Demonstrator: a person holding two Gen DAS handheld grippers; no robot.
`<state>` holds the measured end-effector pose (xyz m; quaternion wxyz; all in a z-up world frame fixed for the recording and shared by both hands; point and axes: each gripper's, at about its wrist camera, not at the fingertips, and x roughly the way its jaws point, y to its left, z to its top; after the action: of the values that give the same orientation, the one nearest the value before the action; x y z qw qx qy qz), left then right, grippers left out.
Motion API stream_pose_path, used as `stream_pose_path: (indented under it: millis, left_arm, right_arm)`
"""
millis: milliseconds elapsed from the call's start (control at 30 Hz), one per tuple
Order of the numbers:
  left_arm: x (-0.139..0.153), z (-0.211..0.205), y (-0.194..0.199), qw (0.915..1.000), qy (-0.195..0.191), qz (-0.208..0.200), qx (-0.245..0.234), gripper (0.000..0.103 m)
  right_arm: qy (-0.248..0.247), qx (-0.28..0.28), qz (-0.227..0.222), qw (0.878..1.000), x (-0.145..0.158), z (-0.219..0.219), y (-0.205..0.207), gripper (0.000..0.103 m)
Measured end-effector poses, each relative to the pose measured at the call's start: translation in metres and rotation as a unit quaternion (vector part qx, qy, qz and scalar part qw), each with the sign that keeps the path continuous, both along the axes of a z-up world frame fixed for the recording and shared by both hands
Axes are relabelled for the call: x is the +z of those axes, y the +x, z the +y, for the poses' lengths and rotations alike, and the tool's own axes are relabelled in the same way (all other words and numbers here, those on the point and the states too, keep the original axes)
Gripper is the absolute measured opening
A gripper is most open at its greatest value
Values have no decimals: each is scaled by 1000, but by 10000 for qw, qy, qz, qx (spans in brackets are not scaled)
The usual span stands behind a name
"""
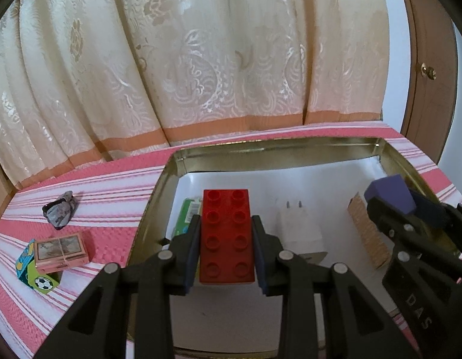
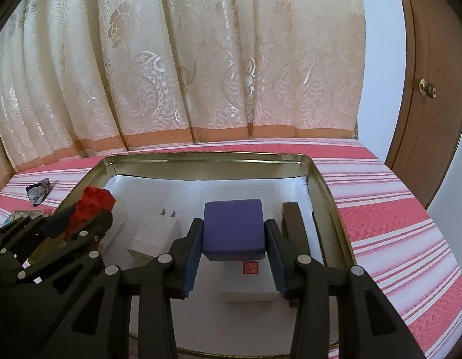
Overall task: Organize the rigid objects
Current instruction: 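Lower the brick and block into the tray and open both grippers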
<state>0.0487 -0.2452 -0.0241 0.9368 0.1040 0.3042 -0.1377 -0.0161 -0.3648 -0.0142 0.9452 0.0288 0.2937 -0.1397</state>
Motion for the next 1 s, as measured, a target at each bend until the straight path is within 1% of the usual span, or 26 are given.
stream_pose_path:
  millis: [367,700,733,767,800,833,900,967,1000]
  left_arm:
    - [-1,0,3,9999,102,60,20,30]
    - [-5,-6,4,9995,308,112,46,31]
    - [-5,-7,4,9993,349,94,54,37]
    - [-4,-7,2,9992,380,37,77,45]
    - [-3,-8,0,9991,407,-48,143,57]
    - [-2,-6,-2,9988,406,-132,231,64]
    - [1,-1,-3,9990,300,-192,286,69]
    - [3,6,-2,9991,136,-195,362,76]
    - [4,10,-2,9990,46,-197,398,83]
  right_arm:
    - [61,51,84,9999,-2,1,4,44]
    - [110,93,182,9997,-4,2,7,44]
    - [100,84,177,9998,-3,2,6,45]
    - [83,63,164,9998,-3,2,6,48]
    - [71,32,147,9999,-3,2,5,48]
    - [63,-56,122,9999,-2,1,3,52]
    - [158,-148,53,9998,-2,-4,1,60]
    - [318,-274,-17,9991,-1,-12,-1,73]
    - [447,-319,-72,9985,-1,-16,-2,75]
